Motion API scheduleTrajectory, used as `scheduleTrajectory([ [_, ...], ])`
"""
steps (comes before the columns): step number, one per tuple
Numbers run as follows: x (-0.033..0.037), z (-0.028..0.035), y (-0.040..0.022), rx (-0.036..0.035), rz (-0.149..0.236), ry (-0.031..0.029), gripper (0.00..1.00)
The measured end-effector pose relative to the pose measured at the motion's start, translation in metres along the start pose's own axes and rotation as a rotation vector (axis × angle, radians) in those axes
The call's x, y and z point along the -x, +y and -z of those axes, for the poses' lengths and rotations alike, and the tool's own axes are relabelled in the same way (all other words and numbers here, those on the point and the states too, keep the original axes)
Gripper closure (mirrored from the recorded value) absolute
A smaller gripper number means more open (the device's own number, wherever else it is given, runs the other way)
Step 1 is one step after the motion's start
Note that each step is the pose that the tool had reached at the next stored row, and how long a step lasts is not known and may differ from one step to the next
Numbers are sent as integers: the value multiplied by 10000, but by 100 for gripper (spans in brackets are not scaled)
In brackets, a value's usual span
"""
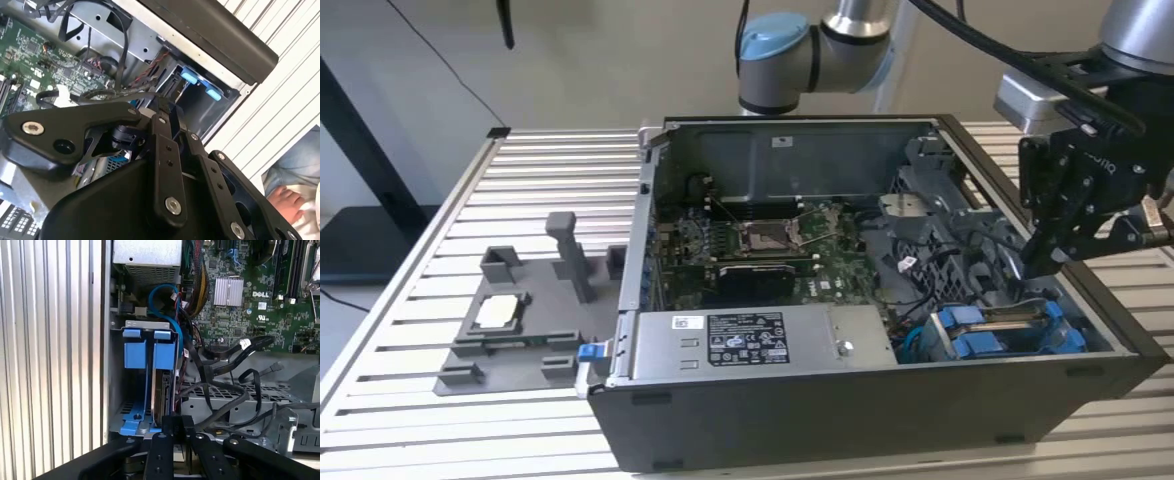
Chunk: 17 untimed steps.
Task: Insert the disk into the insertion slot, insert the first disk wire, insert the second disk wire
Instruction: 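Insert the first disk wire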
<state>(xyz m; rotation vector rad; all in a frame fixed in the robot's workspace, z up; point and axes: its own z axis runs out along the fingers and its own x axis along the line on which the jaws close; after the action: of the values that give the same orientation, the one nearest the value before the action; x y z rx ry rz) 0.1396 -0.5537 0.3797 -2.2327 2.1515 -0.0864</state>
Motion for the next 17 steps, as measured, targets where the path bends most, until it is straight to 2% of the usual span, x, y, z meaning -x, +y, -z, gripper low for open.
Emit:
scheduleTrajectory([
  [4, -23, -19, -22, 307, -7, -11, 81],
  [6, -31, -32, -32, 426, -14, -16, 81],
  [7, -34, -41, -36, 458, -20, -18, 81],
  [14, -55, -97, -42, 476, -221, -41, 81],
  [15, -60, -106, -47, 476, -227, -76, 81],
  [17, -74, -119, -58, 475, -237, -227, 81],
])
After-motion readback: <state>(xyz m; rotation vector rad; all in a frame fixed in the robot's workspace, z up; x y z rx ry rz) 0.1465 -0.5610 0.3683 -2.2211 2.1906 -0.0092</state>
